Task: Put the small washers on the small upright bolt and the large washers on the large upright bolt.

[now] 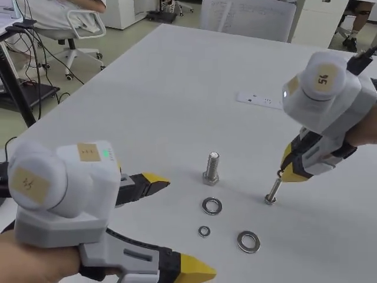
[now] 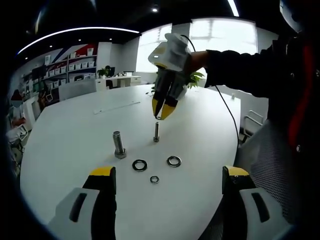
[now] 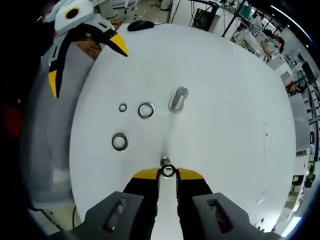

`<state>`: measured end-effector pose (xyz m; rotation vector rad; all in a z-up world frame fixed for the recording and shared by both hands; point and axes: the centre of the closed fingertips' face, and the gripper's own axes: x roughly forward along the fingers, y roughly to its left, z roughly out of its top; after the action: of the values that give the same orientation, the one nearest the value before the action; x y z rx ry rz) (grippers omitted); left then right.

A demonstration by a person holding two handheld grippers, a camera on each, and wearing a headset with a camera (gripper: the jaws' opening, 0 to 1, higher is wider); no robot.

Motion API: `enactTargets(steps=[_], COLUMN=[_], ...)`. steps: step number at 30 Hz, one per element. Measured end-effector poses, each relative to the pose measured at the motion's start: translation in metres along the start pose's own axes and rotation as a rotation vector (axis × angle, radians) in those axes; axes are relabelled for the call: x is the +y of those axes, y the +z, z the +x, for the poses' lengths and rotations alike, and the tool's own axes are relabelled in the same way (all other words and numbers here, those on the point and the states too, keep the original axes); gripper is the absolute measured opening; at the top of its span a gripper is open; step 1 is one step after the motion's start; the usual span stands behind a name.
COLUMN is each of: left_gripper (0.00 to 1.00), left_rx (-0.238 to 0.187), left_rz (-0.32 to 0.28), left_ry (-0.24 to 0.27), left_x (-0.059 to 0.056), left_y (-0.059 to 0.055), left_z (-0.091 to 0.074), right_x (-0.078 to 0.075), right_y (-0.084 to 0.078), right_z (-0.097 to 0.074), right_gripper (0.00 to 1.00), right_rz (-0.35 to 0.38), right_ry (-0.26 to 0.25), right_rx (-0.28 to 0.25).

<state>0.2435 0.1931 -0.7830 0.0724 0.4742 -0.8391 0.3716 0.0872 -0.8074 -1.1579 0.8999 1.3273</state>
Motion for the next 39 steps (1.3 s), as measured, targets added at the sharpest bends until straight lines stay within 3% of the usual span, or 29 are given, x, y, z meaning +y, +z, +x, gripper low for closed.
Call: enactTargets(steps=[39], left_gripper=[0.87], left_rx=[0.006], left_rz=[-0.008], left_ry=[0.009], left_x=[0.003], left_y=[-0.001], left_z=[0.001], right_x=[0.004], right_y=[-0.006], right_z=[0.021], right_gripper=[0.14], right_rz=[-0.009], right_ry=[0.049], right_rx=[0.038])
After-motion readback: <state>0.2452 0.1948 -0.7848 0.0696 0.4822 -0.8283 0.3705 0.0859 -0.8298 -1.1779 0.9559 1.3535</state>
